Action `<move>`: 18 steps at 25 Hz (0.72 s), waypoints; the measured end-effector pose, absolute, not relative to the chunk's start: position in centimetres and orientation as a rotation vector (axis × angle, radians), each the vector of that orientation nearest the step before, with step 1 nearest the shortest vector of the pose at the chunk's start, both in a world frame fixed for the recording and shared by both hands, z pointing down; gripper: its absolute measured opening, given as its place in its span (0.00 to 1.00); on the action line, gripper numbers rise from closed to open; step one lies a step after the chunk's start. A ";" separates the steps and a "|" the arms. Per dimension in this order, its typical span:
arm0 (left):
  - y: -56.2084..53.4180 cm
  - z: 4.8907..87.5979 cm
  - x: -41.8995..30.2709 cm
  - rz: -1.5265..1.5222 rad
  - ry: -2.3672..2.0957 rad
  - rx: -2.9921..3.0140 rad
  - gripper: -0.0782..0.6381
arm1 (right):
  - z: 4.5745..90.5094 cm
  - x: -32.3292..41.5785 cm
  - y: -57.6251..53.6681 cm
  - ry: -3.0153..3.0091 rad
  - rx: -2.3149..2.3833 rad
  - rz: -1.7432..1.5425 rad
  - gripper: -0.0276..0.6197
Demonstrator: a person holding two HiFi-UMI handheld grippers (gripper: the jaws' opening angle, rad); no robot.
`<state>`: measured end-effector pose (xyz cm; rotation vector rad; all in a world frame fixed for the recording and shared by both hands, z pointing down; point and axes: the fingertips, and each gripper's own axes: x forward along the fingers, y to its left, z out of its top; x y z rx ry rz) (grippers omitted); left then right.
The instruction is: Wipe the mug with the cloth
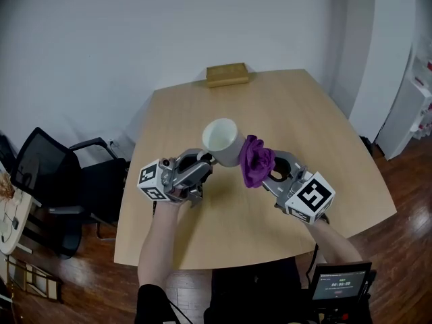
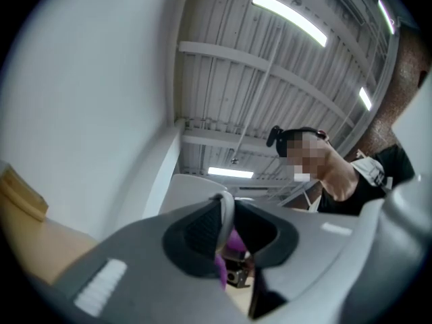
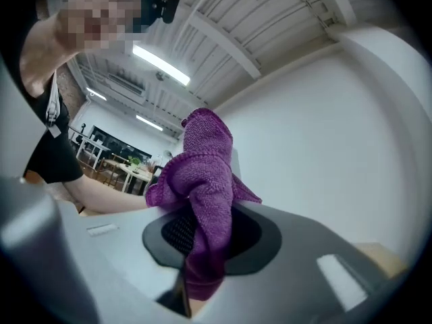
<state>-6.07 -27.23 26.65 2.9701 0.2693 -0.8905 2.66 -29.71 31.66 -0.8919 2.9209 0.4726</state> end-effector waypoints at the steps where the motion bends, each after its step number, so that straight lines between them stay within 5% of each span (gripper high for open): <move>1: -27.3 26.7 -6.3 -0.898 0.270 2.971 0.23 | 33.4 2.7 -30.2 2.967 -0.902 0.428 0.14; 5: -26.8 26.6 -6.6 -0.920 0.325 2.981 0.22 | 33.8 4.7 -31.2 2.956 -0.958 0.308 0.14; 12: -24.5 26.1 -6.4 -0.951 0.458 3.010 0.20 | 20.3 5.0 -26.4 2.695 -0.732 0.531 0.14; 18: -24.2 26.1 -6.3 -0.999 0.466 2.998 0.20 | 23.5 3.3 -26.8 2.723 -0.636 0.285 0.14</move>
